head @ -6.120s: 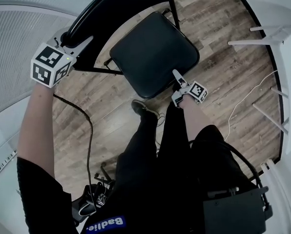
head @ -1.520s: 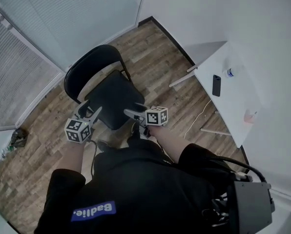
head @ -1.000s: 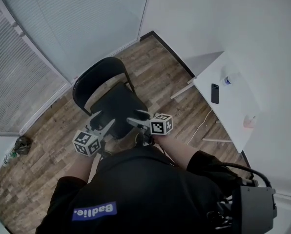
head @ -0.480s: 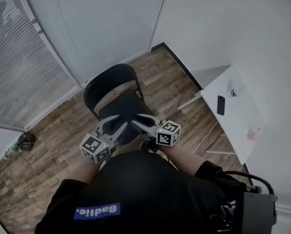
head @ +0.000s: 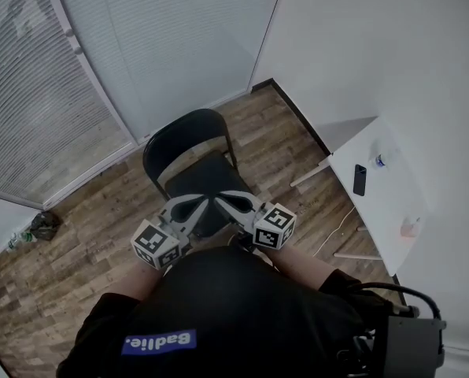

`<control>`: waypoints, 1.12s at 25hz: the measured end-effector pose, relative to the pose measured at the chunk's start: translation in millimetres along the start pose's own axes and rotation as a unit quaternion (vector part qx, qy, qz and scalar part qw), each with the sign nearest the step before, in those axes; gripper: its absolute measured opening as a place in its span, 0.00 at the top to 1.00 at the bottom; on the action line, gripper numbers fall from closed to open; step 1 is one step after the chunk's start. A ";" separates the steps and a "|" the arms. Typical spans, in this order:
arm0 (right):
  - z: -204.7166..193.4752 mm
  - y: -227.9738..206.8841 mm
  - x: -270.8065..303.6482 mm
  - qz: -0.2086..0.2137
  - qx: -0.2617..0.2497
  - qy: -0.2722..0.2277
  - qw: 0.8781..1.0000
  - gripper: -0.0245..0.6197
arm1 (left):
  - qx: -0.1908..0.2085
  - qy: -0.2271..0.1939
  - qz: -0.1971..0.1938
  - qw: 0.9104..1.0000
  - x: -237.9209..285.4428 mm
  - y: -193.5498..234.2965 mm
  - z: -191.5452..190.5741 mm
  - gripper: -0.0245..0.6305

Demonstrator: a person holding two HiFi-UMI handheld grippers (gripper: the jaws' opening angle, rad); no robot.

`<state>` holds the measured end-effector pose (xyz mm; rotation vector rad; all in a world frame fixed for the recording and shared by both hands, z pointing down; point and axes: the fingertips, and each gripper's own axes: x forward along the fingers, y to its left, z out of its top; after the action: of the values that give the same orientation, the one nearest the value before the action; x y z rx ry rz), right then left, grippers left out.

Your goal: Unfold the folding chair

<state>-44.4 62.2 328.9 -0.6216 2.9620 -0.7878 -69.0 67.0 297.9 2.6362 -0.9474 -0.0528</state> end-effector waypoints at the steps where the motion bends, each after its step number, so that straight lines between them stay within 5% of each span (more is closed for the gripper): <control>1: 1.7 3.0 -0.7 0.003 -0.010 0.001 1.000 0.93 | 0.001 -0.002 0.000 1.000 -0.1 -2.6 0.6 0.95; 28: 8.3 42.6 11.5 0.034 -0.097 0.004 0.995 0.96 | 0.000 -0.022 0.027 0.999 -31.1 -15.5 14.3 0.95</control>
<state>-69.9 87.8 302.2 -0.5216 3.0713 -0.5029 -85.8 93.3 276.9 2.6174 -1.0314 -0.0973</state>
